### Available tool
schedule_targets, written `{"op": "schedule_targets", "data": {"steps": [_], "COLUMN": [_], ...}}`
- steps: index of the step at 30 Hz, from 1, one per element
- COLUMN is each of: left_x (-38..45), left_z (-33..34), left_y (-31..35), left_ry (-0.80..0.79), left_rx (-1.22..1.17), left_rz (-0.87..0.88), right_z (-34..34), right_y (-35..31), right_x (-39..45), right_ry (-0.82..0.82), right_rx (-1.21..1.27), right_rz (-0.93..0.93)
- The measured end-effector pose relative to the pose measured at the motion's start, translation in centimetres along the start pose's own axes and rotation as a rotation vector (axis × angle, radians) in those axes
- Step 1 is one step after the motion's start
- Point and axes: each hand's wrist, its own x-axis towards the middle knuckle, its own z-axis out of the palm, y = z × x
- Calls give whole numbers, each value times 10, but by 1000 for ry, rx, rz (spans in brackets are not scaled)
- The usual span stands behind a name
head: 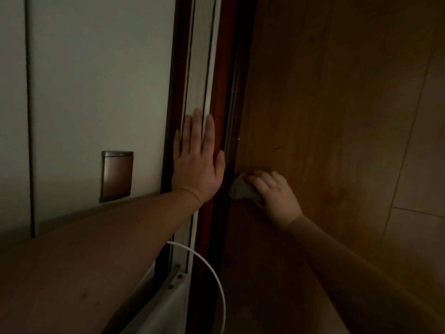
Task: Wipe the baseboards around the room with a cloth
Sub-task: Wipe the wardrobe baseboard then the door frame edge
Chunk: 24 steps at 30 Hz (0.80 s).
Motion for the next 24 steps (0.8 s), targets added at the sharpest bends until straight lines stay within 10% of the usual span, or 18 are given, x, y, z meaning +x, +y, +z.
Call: {"op": "schedule_targets", "data": {"steps": [7,17,24], "left_x": [-1,-1,-2], "left_z": [1,4,5], "left_y": [0,-2,-2], "left_ry": [14,25,23], "left_rx": [-12,-29,-21], "left_rz": [5,9,8], "right_z": [-20,-124,-115], "right_y": [9,51,51], "right_x": [44,221,183], "right_ry": [-67,185,215], "right_rx": [-61,-69,7], "right_rz": [-38,396,368]}}
